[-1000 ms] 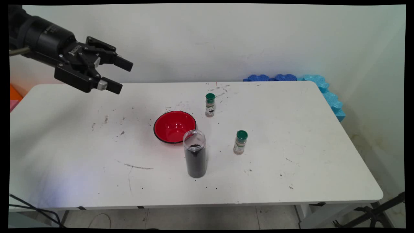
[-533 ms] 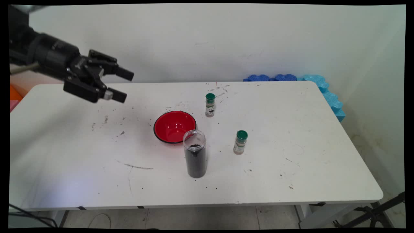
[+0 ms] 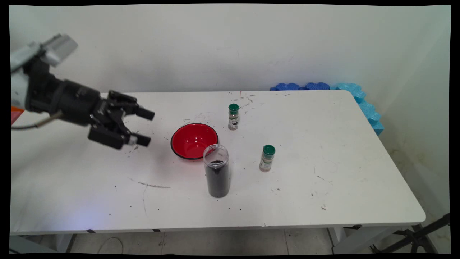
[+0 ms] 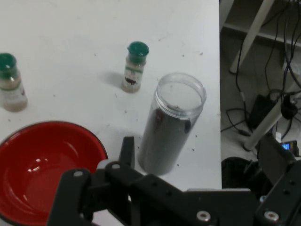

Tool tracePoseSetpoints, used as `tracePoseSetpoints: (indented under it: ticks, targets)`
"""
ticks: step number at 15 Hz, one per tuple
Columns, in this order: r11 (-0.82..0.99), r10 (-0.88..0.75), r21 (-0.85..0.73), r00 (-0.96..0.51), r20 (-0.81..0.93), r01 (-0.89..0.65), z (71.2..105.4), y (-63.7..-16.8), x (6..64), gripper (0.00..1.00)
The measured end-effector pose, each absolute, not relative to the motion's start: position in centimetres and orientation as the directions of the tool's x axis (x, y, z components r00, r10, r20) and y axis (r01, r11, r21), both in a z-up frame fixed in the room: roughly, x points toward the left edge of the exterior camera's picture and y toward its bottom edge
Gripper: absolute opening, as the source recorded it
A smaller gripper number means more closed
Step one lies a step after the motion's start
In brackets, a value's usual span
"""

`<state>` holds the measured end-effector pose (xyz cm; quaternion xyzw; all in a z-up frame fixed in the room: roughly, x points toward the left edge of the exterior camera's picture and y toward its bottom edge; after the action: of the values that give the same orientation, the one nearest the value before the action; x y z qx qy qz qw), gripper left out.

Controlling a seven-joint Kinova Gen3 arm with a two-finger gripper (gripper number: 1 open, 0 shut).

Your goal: Pick up the black seasoning powder from the table

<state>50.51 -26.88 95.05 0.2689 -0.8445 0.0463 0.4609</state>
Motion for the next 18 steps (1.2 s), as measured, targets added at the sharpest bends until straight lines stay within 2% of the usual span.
tracePoseSetpoints:
  ticks: [10, 18]
  targets:
    - [0.866, -0.396, 0.148, -0.475, 0.786, -0.478, 87.0, -26.5, 44.1, 1.0]
    - [0.855, -0.386, 0.084, -0.52, 0.762, -0.511, 83.3, -28.1, 40.7, 1.0]
